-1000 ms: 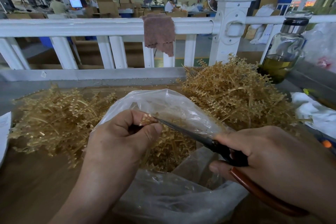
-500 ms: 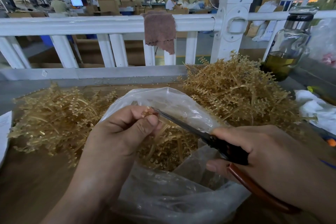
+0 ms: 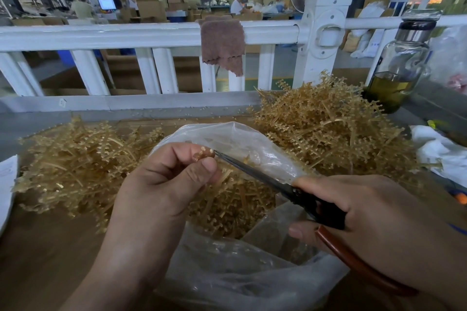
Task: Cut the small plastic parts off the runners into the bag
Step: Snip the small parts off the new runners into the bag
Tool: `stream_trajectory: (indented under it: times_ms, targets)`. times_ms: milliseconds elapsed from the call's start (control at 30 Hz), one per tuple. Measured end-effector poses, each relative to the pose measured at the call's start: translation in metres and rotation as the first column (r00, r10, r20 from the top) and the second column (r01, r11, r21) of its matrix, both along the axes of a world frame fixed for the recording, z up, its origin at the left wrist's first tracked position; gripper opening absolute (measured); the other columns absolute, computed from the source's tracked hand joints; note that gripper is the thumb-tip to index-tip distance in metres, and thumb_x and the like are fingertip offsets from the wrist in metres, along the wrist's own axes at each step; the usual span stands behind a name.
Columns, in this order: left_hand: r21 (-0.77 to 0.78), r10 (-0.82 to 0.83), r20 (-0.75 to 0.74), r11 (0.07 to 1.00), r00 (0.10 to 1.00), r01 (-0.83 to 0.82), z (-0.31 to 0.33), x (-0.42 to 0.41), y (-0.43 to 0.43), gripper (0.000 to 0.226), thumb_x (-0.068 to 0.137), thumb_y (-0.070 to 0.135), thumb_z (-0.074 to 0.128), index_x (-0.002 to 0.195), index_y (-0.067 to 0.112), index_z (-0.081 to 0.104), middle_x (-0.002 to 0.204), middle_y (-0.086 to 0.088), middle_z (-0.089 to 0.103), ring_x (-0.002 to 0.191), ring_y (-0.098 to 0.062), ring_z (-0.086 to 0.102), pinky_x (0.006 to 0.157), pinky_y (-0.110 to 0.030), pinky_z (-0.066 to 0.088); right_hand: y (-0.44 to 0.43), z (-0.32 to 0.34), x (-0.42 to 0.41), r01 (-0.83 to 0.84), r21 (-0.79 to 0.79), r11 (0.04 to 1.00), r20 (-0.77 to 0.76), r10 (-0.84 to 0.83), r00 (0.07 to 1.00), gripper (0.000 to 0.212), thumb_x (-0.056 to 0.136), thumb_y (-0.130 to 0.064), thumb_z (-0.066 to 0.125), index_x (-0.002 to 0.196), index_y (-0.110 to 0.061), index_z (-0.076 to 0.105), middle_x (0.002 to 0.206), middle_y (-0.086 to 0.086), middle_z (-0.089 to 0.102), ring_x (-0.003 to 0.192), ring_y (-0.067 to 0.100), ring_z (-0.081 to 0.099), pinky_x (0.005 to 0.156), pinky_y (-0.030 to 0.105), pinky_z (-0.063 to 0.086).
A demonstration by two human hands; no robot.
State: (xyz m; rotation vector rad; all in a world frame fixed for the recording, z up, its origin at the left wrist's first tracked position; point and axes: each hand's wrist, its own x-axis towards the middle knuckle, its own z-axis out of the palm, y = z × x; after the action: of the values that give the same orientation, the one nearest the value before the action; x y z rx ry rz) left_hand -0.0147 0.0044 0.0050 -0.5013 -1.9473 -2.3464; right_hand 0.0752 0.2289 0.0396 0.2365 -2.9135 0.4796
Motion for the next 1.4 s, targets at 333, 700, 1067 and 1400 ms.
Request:
stream_trajectory:
  times_ms: [333, 700, 1067, 1400]
  targets:
    - [-0.117, 0.093, -0.001, 0.989, 0.996, -0.092, 0.0015, 0.0034, 0.0038, 0.029, 0.059, 0.048, 0.077, 0.076, 0.025, 0.078, 0.078, 0.000, 0.077, 0.093, -0.012, 0.074, 0.089, -0.033, 0.049, -0.0013, -0.0004, 0.0013, -0.017, -0.014, 1.000, -0.025, 0.016, 1.000, 0.052, 0.076, -0.077, 0.045, 0.107, -0.040, 0.063, 0.081, -0.025, 0.067, 0.071, -0.002, 0.064, 0.056, 0.025, 0.054]
    - [-0.158, 0.098, -0.021, 0.982, 0.995, -0.100, 0.0009, 0.0061, 0.0054, 0.030, 0.059, 0.049, 0.076, 0.079, 0.027, 0.078, 0.073, -0.004, 0.076, 0.071, -0.014, 0.072, 0.075, -0.029, 0.050, 0.0013, -0.0005, 0.0011, -0.032, 0.025, 0.999, -0.064, 0.034, 0.997, 0.047, 0.078, -0.071, 0.047, 0.097, -0.036, 0.070, 0.071, -0.023, 0.064, 0.064, -0.002, 0.060, 0.052, 0.024, 0.050]
    - [-0.158, 0.092, -0.016, 0.983, 0.996, -0.093, -0.0009, 0.0053, 0.0047, 0.029, 0.062, 0.047, 0.076, 0.080, 0.026, 0.079, 0.075, -0.005, 0.077, 0.073, -0.015, 0.073, 0.070, -0.021, 0.052, 0.0009, 0.0002, 0.0012, -0.028, 0.064, 0.998, -0.041, 0.031, 0.999, 0.036, 0.081, -0.066, 0.045, 0.084, -0.037, 0.065, 0.059, -0.021, 0.054, 0.056, -0.003, 0.054, 0.047, 0.012, 0.036]
    - [-0.061, 0.066, 0.010, 0.996, 0.998, -0.065, -0.0050, -0.0007, 0.0047, 0.020, 0.072, 0.036, 0.072, 0.080, 0.020, 0.080, 0.078, -0.009, 0.076, 0.073, -0.017, 0.074, 0.068, -0.019, 0.058, 0.0036, -0.0075, -0.0053, -0.026, -0.005, 1.000, 0.038, 0.027, 0.999, 0.053, 0.074, -0.079, 0.040, 0.091, -0.035, 0.062, 0.069, -0.015, 0.061, 0.070, 0.005, 0.059, 0.061, 0.023, 0.046]
